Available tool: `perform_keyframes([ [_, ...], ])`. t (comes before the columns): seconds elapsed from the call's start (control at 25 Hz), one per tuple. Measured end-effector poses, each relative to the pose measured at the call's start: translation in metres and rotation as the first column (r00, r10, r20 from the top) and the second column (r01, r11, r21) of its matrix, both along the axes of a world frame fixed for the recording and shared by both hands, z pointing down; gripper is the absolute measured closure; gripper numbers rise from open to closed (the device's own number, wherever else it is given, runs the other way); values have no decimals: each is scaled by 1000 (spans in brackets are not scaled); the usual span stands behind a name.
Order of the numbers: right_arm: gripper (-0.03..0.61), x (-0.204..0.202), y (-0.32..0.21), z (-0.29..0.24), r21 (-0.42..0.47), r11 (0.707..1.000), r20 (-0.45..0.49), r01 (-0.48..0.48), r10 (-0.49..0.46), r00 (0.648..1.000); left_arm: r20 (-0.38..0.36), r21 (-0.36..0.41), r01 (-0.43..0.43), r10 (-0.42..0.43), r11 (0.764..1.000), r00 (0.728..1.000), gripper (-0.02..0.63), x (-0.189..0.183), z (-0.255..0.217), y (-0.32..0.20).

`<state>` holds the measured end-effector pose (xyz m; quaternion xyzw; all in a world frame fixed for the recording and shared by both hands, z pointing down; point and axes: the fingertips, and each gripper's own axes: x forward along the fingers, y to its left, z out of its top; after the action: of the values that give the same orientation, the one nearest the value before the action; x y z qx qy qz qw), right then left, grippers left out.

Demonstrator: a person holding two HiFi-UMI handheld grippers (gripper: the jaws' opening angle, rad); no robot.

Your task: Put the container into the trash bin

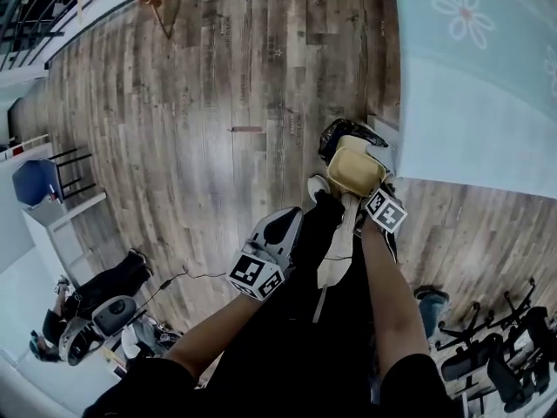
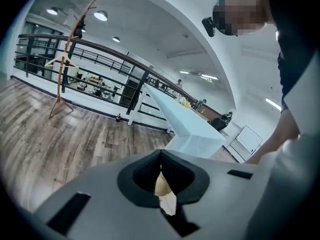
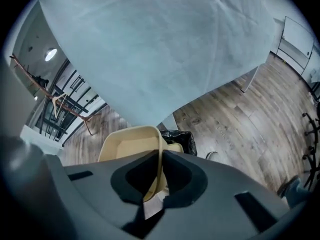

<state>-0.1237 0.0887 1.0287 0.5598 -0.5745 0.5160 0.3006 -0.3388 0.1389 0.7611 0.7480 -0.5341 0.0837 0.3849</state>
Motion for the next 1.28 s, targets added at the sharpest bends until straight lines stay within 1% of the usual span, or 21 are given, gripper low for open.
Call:
perform_keyframes([
  [0.16, 531, -6, -12, 12, 20, 1000, 58, -5, 4, 998, -16, -14, -12, 12, 1000, 1000, 600, 10, 10, 7],
  [0.24, 529, -4, -17, 16, 33, 999, 53, -7, 5, 999, -8, -23, -10, 10, 1000, 1000, 600, 8, 15, 9],
  [0.28, 512, -4, -17, 18, 33, 999, 48, -3, 2, 999, -4, -25, -2, 2, 1000, 1000, 600, 6, 15, 10],
  [0.32, 479, -4, -18, 19, 27, 1000, 48, 2, -4, 999, 0, -27, 6, -6, 1000, 1000, 600, 3, 15, 12],
  [0.36, 466, -4, -17, 19, 20, 1000, 53, 10, -11, 999, 3, -28, 13, -13, 1000, 1000, 600, 1, 14, 13],
  [0.52, 466, -7, -14, 7, 10, 998, 61, 67, -68, 996, 20, -19, 33, -32, 999, 999, 600, -8, 6, 15],
  [0.64, 466, -6, -17, -9, 23, 996, 62, 84, -85, 994, 27, -5, 39, -39, 999, 999, 600, -11, -2, 9],
  [0.84, 466, 2, -20, -53, 65, 991, 60, 121, -125, 990, 27, 35, 24, -25, 999, 999, 600, -1, -26, -2],
  [0.96, 466, 3, -15, -91, 97, 984, 60, 149, -155, 986, 19, 68, 11, -12, 998, 1000, 600, 3, -51, -7],
  [1.08, 466, 5, -3, -134, 126, 980, 61, 153, -162, 985, 0, 94, 1, -1, 996, 1000, 600, 9, -74, -6],
  [1.2, 468, 6, 6, -180, 177, 972, 73, 157, -172, 982, -16, 117, -34, 36, 993, 999, 600, 22, -92, -6],
  [1.28, 469, 9, 12, -210, 219, 961, 77, 169, -190, 979, -15, 142, -68, 71, 987, 997, 600, 34, -104, -9],
])
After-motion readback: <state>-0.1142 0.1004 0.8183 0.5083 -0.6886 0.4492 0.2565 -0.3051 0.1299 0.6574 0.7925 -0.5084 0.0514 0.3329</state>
